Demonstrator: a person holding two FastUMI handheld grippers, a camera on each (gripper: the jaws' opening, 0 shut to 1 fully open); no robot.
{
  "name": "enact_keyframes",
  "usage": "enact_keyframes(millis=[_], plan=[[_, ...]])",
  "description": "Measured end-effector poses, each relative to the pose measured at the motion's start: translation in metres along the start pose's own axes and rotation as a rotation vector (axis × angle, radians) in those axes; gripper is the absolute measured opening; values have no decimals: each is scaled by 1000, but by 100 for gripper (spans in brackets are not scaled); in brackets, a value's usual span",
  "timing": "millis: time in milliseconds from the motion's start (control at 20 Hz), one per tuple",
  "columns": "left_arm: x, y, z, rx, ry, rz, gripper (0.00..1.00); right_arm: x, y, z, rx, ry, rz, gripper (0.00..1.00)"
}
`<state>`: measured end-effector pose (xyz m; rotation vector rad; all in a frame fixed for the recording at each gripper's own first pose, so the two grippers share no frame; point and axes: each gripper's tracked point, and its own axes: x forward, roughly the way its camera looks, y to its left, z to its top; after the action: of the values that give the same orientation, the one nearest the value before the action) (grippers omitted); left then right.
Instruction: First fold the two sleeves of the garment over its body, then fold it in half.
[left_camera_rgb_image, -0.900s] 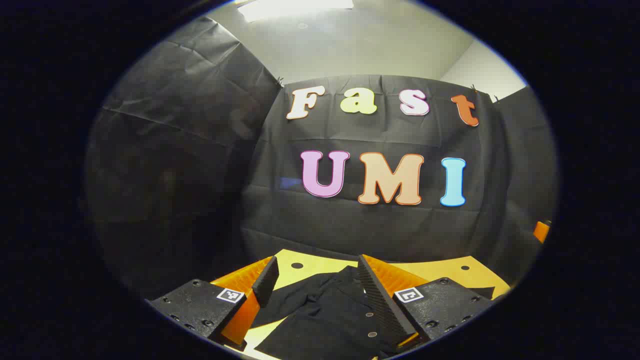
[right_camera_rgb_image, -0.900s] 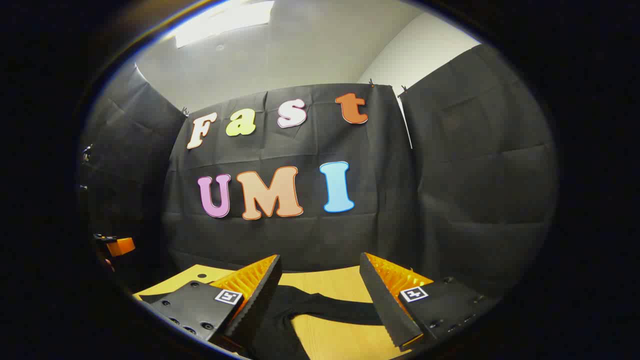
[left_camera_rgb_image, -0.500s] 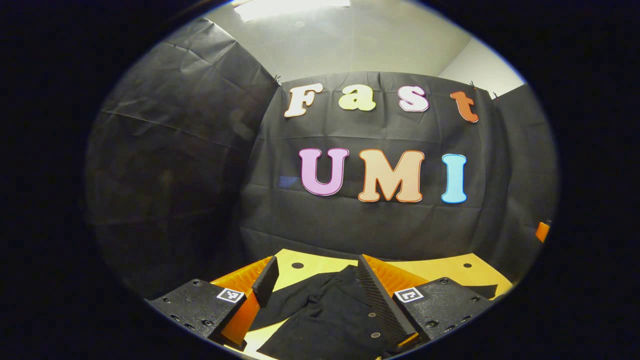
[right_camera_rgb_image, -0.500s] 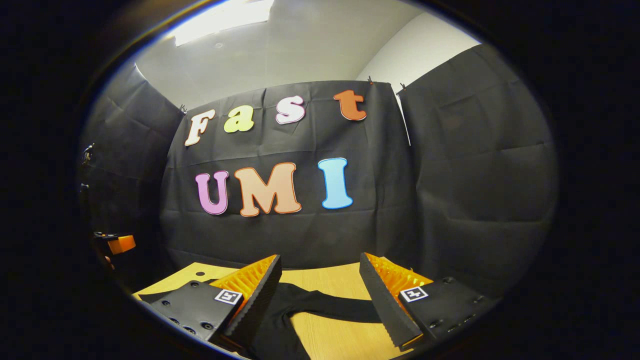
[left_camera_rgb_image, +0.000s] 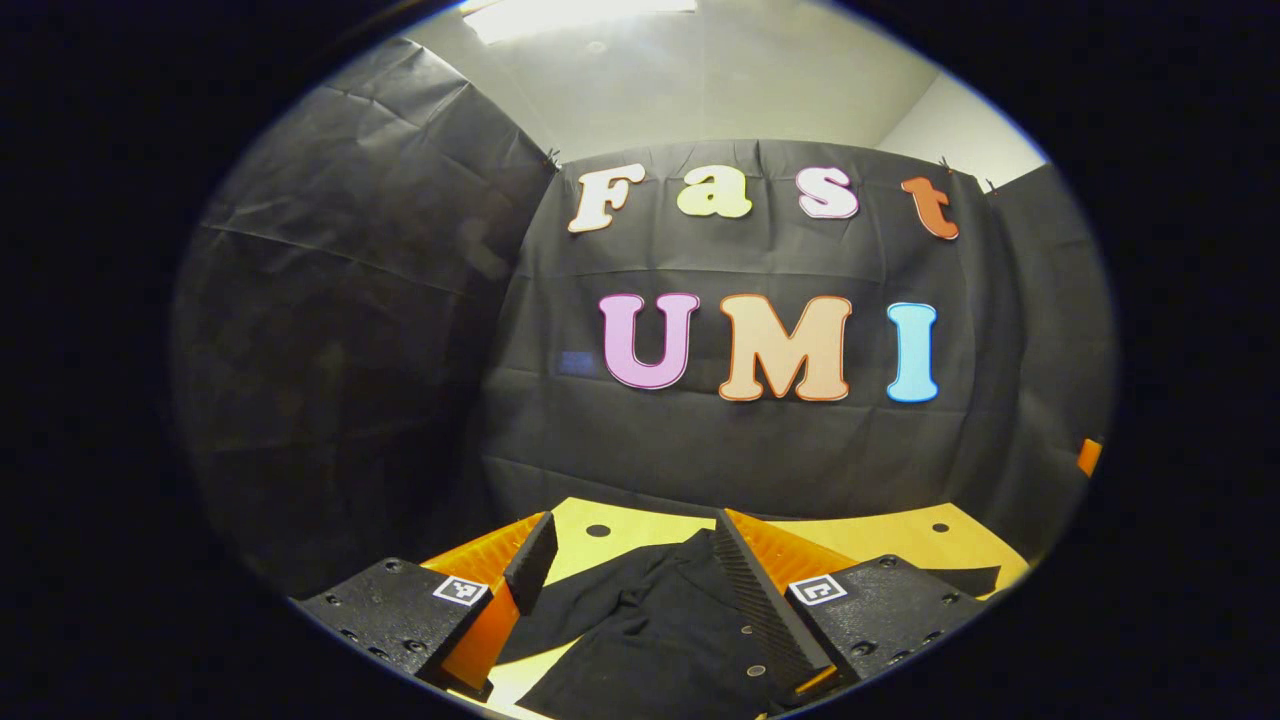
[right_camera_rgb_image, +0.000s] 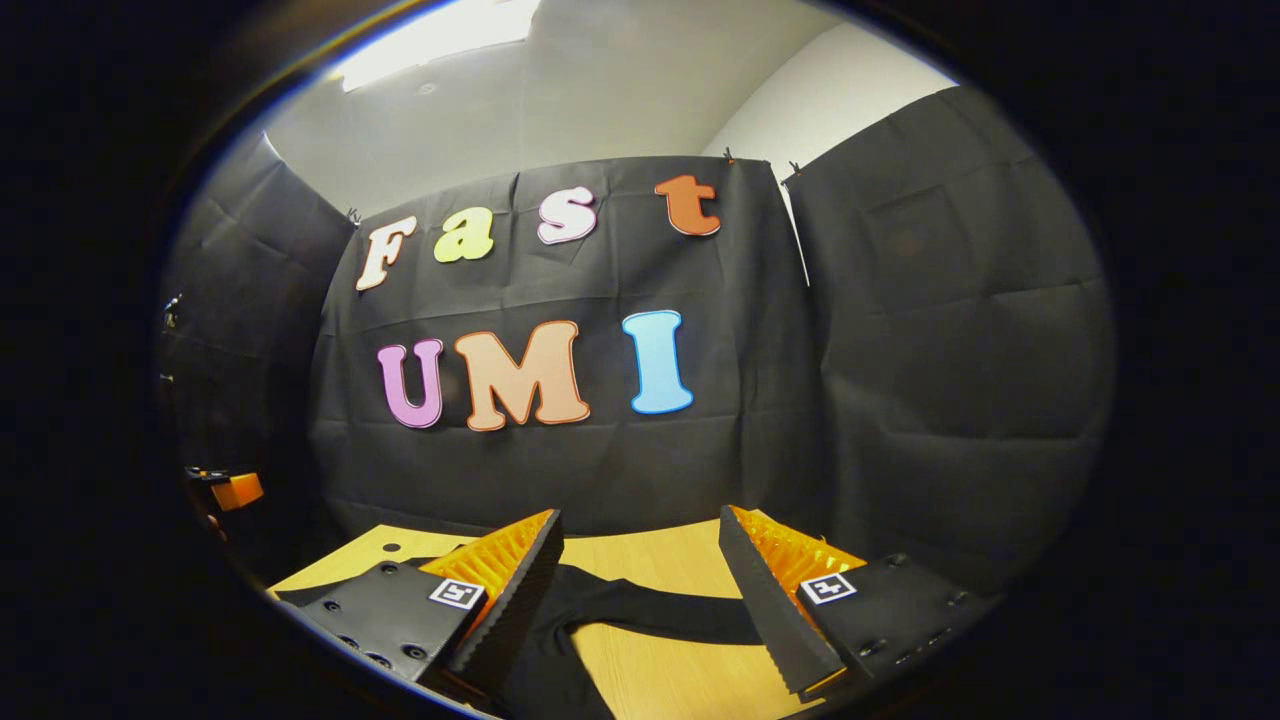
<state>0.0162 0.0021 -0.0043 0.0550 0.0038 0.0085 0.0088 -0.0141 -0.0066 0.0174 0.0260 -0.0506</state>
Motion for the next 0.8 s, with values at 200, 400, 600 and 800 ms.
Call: enact_keyframes(millis=[200, 400, 600, 800], plan=[[-2, -1, 2, 20, -4, 3, 92, 7, 1, -3, 15, 13, 0, 98], [-2, 3, 3, 29, -9, 15, 92, 9, 0, -4, 43, 19, 4, 98], [-4, 6, 0, 23, -3, 27, 92, 10, -5, -9, 46, 29, -7, 98], [-8, 10, -4, 17, 9, 41, 92, 10, -9, -11, 44, 34, -5, 97]])
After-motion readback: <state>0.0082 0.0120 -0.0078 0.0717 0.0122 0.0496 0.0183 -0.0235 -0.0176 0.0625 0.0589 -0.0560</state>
